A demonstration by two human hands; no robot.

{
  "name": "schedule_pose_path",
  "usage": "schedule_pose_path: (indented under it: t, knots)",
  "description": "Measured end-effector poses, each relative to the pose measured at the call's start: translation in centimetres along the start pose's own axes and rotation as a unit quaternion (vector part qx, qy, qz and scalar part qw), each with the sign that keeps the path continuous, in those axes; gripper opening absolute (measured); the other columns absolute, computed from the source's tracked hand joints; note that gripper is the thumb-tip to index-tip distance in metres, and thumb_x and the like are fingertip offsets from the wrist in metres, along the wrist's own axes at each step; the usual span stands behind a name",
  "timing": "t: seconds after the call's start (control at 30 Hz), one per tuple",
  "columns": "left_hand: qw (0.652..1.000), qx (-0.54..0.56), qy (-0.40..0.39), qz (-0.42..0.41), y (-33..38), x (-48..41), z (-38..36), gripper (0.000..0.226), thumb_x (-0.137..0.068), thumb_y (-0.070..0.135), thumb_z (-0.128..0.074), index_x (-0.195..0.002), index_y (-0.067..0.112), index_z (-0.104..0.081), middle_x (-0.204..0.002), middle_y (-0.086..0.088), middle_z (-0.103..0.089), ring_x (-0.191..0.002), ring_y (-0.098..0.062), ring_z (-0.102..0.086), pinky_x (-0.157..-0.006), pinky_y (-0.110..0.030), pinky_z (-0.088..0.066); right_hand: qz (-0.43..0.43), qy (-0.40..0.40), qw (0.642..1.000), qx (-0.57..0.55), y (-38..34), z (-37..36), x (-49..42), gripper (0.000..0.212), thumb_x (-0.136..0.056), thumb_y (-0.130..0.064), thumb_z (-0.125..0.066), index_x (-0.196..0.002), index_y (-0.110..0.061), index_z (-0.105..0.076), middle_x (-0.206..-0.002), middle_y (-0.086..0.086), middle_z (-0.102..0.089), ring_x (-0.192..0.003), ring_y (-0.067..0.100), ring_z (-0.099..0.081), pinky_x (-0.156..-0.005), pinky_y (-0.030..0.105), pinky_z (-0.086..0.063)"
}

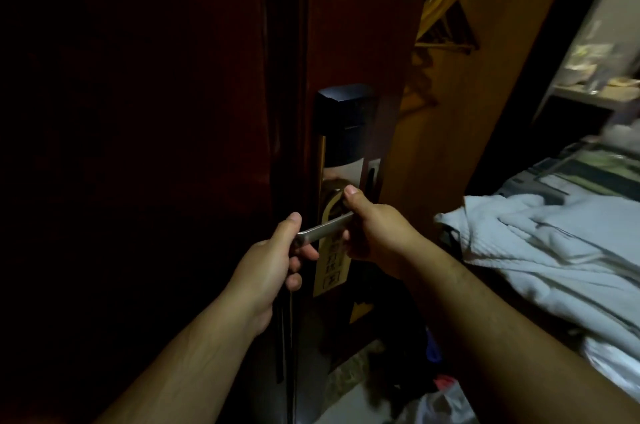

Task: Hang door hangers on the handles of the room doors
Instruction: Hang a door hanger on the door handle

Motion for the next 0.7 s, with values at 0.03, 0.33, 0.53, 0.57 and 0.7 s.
schedule_pose_path:
  t: [0.03, 0.33, 0.53, 0.57, 0.7]
  knots:
    - [1.0, 0.003, -0.013, 0.002, 0.0, 0.1, 0.1, 0.061, -0.087, 0.066, -0.05, -0.078, 0.011, -0.074, -0.073, -0.003, -0.051, -0.052, -0.01, -0.044, -0.064, -0.028, -0.042, -0.005, 0.016, 1.0, -0.005, 0.1, -0.2, 0.5, 0.052, -0.09, -0.064, -0.048, -0.092, -0.014, -0.065, -0.062, -0.001, -0.059, -0.073, 0.02, -0.057, -0.08, 0.04, -0.05]
    - [0.995, -0.056, -0.079, -0.016, -0.5, 3.3, -0.1, 0.065, -0.09, 0.066, -0.044, -0.081, 0.009, -0.072, -0.068, 0.0, -0.047, -0.053, -0.011, -0.042, -0.069, -0.025, -0.043, 0.009, 0.113, 0.994, 0.0, 1.4, -0.6, 5.5, 0.055, -0.091, -0.063, -0.046, -0.091, -0.012, -0.067, -0.073, 0.004, -0.062, -0.075, 0.023, -0.062, -0.086, 0.044, -0.053]
    - [0.992, -0.053, -0.111, -0.015, -1.3, 6.6, -0.5, 0.068, -0.086, 0.072, -0.043, -0.083, 0.009, -0.071, -0.056, 0.005, -0.043, -0.044, -0.009, -0.037, -0.059, -0.029, -0.038, 0.021, 0.129, 0.991, -0.008, 2.3, -0.8, 9.8, 0.051, -0.093, -0.061, -0.045, -0.08, -0.014, -0.061, -0.064, 0.0, -0.06, -0.07, 0.022, -0.058, -0.078, 0.04, -0.048]
    - [0.992, -0.054, -0.11, -0.012, -1.4, 7.1, -0.5, 0.069, -0.085, 0.073, -0.044, -0.083, 0.009, -0.071, -0.055, 0.005, -0.043, -0.044, -0.009, -0.036, -0.059, -0.03, -0.038, 0.021, 0.133, 0.991, -0.007, 2.4, -0.8, 10.4, 0.051, -0.094, -0.06, -0.044, -0.08, -0.014, -0.061, -0.064, 0.0, -0.06, -0.069, 0.022, -0.058, -0.078, 0.04, -0.047]
    - [0.991, -0.073, -0.111, -0.008, -2.1, 9.1, -0.5, 0.073, -0.082, 0.077, -0.044, -0.08, 0.011, -0.073, -0.056, 0.005, -0.044, -0.046, -0.009, -0.038, -0.061, -0.032, -0.039, 0.027, 0.14, 0.989, -0.025, 3.6, -0.6, 12.8, 0.05, -0.095, -0.059, -0.044, -0.081, -0.013, -0.06, -0.065, 0.0, -0.058, -0.066, 0.019, -0.057, -0.073, 0.037, -0.047]
Point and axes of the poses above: each hand's wrist, its own x-axis away from the middle knuckle, its own z-axis out of the back of the hand, y = z × x, the point moved 2 cm from there along -x, towards the middle knuckle
